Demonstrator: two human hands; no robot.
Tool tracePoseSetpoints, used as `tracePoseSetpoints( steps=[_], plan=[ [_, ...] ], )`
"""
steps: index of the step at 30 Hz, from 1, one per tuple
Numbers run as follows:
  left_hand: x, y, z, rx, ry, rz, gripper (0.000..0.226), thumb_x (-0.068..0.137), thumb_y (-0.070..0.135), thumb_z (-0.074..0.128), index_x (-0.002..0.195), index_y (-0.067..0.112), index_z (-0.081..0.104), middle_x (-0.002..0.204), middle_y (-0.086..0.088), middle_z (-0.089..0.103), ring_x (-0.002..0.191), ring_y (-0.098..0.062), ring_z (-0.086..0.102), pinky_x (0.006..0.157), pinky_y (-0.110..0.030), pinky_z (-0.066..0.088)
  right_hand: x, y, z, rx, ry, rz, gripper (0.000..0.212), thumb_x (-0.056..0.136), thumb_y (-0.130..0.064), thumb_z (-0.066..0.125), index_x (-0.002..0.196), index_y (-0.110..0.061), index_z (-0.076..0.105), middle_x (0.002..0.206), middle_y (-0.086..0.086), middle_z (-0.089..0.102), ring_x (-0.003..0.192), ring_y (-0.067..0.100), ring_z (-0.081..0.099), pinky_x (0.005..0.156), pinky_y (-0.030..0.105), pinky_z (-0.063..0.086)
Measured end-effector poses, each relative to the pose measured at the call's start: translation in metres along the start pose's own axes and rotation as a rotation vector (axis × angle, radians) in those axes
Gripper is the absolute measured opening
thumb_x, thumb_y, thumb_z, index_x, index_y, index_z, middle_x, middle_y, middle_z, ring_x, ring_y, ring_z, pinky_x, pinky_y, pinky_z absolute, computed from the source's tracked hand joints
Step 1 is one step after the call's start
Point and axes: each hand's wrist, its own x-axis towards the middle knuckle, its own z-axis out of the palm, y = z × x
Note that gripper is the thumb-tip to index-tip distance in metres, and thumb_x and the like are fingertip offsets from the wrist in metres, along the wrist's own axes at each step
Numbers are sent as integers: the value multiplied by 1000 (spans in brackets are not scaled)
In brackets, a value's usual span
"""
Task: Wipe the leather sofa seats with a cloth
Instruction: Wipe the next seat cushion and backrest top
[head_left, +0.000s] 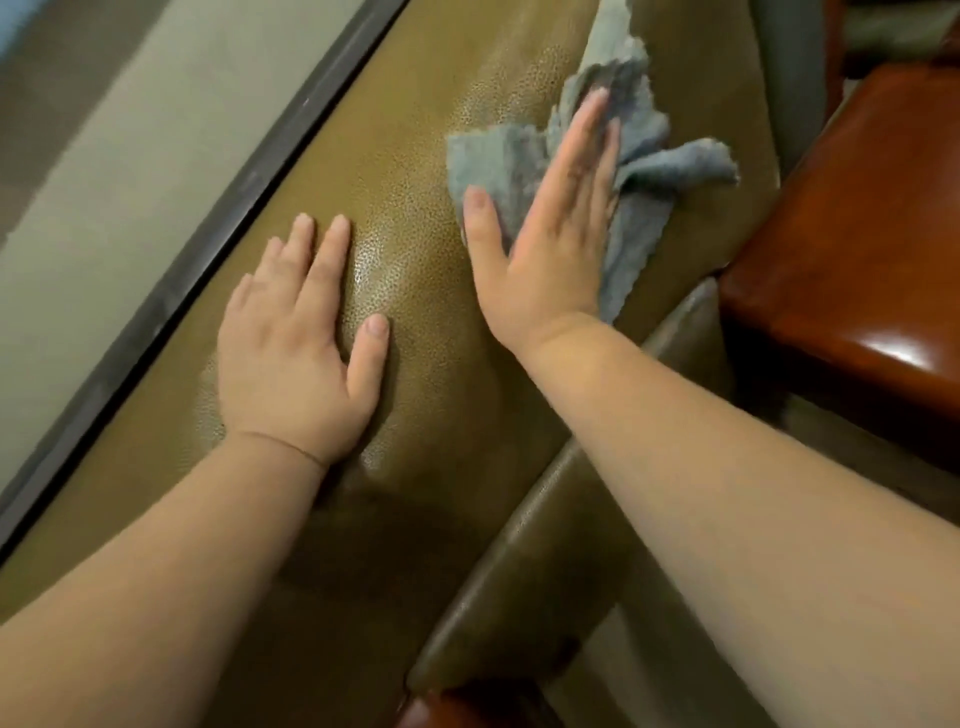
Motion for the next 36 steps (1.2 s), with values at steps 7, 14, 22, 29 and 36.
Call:
tracePoseSetpoints(
  steps=[7,14,22,29,36],
  plan=[
    [-2,-1,5,18,50,0,80,96,59,40,165,22,29,169,-15,32,154,-40,32,123,-58,28,-174,18,15,-176,-534,8,96,96,-71,22,146,-27,-48,157,1,-47,152,21,-36,128,57,3],
    [-3,-2,14,13,119,9,79,95,58,42,164,21,32,167,-17,35,152,-42,35,122,-58,28,-24,87,4,-85,-112,548,99,85,-81,12,166,-27,-6,173,1,-16,159,28,-14,128,58,1],
    [-4,-1,16,22,150,12,78,96,59,41,163,19,35,166,-17,36,149,-44,37,120,-60,29,-166,49,18,8,-410,553,103,86,-80,18,160,-22,-26,160,-7,-46,156,20,-27,130,48,4],
    [-5,-6,23,59,160,12,78,98,61,38,164,19,33,167,-17,35,151,-43,36,121,-59,28,-28,130,-3,17,-48,487,98,89,-69,30,166,-14,5,173,15,-10,160,33,-2,129,46,12],
    [-5,-2,18,48,127,-16,80,95,58,45,165,21,31,169,-15,32,153,-41,33,122,-59,27,-161,65,23,19,-284,451,102,97,-74,19,163,-2,-8,170,12,-25,159,31,-13,127,55,13]
  ],
)
